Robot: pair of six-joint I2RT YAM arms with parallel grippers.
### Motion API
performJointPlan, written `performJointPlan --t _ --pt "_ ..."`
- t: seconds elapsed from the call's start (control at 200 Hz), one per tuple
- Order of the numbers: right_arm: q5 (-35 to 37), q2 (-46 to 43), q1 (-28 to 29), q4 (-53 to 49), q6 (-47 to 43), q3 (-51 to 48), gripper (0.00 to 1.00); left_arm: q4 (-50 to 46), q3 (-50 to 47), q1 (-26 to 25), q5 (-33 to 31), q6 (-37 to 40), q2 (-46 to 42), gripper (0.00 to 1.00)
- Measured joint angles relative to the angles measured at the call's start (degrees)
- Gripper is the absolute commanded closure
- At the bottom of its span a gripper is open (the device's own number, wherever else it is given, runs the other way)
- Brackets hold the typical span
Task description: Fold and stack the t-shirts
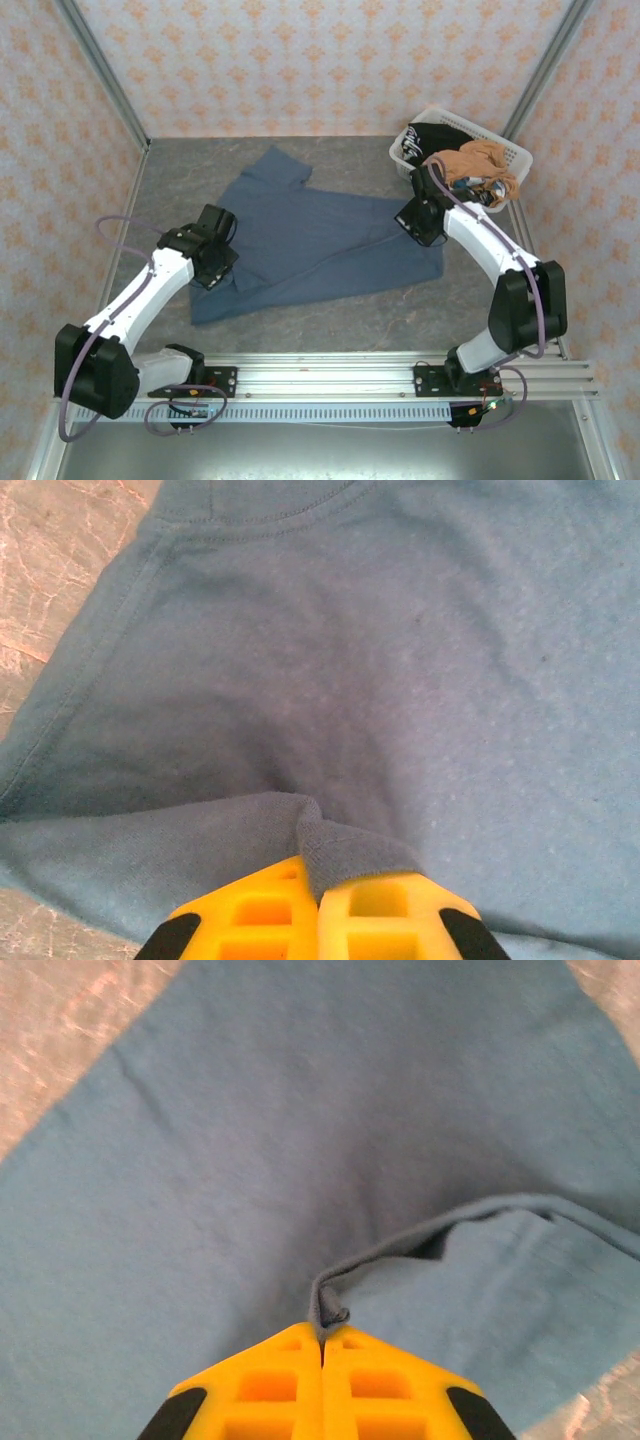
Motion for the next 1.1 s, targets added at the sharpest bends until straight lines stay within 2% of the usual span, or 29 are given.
performJointPlan --t 0.34,0.465,0.575,0.751,0.966,1.101 --pt "1.64 -22.62 0.0 -12.17 0.72 -14.27 1.0 -10.86 -5.22 -0.13 1.7 -0.44 -17.64 1.0" --pt "1.64 -26.86 0.0 -18.14 1.86 -19.71 1.0 -12.46 -9.64 -0.98 3.67 -1.29 -19.28 1.0" --pt "0.81 -27.54 0.0 -21.55 2.69 -23.15 1.0 -12.13 -10.93 -1.14 4.94 -1.53 -16.61 1.0" --pt "0.87 -22.18 0.0 -20.15 3.1 -24.65 1.0 -6.67 -10.91 -1.88 5.16 -1.05 -6.71 1.0" --pt "1.22 -5.01 0.0 -11.02 2.97 -23.23 1.0 0.31 -9.31 -1.88 5.07 0.02 7.87 1.0" --pt "1.73 4.09 0.02 -9.07 2.05 -16.94 1.0 3.32 -4.28 -1.88 4.48 0.09 18.29 1.0"
